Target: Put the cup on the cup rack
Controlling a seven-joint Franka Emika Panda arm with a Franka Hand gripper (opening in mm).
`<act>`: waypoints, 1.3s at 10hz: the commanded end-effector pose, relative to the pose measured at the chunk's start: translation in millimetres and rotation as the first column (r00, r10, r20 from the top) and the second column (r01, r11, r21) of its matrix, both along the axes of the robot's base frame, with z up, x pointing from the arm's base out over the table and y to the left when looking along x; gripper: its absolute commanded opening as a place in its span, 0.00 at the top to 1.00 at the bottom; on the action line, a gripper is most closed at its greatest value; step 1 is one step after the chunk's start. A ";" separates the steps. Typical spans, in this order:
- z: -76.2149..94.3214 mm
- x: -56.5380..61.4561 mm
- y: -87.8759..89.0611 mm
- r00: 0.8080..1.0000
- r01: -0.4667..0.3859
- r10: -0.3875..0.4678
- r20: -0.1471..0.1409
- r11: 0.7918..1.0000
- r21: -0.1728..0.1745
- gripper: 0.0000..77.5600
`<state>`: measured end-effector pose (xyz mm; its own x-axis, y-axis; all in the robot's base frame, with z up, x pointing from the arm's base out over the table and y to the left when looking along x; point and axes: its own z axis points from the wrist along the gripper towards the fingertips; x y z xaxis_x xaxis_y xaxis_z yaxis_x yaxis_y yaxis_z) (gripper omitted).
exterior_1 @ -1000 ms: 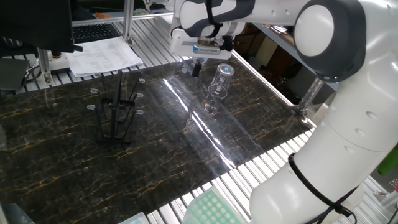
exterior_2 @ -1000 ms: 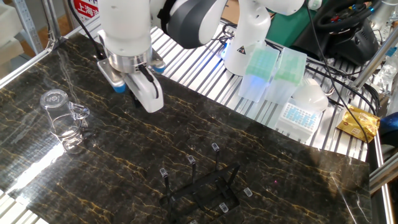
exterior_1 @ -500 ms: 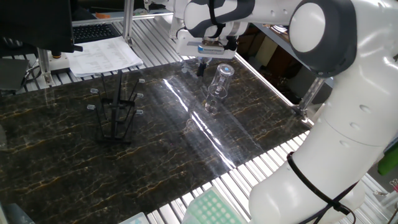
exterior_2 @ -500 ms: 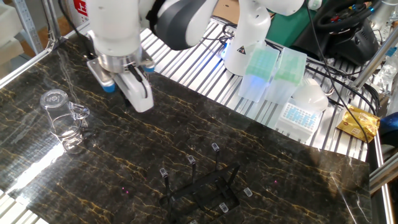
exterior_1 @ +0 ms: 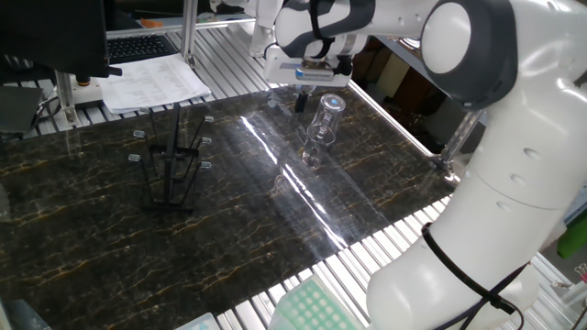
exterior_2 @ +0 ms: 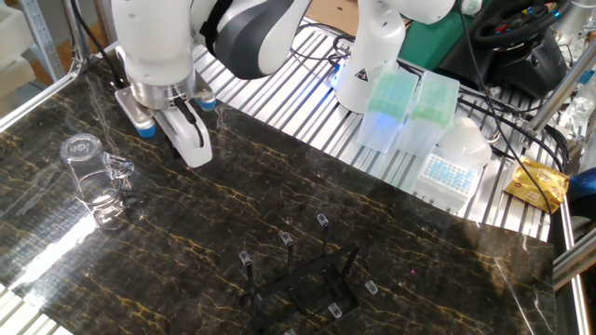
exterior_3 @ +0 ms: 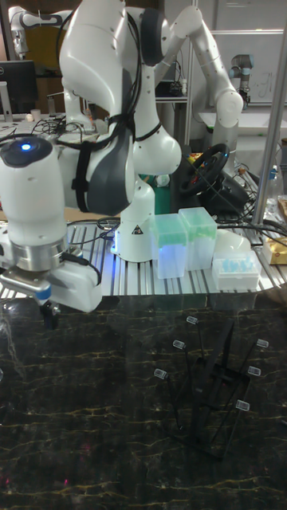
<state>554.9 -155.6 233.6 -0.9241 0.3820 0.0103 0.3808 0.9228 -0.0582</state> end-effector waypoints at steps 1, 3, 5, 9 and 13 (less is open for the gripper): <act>-15.6 19.8 -20.8 0.998 0.021 -0.017 0.060 0.997 -0.071 1.00; -20.2 22.0 -28.3 0.998 0.026 -0.022 0.059 0.997 -0.071 1.00; -30.3 20.8 -37.9 0.998 0.022 -0.017 0.064 0.997 -0.071 1.00; -36.2 21.7 -41.8 0.996 0.015 -0.010 0.089 0.999 -0.051 1.00; -36.2 21.7 -41.8 0.991 0.131 -0.130 0.036 0.991 -0.030 1.00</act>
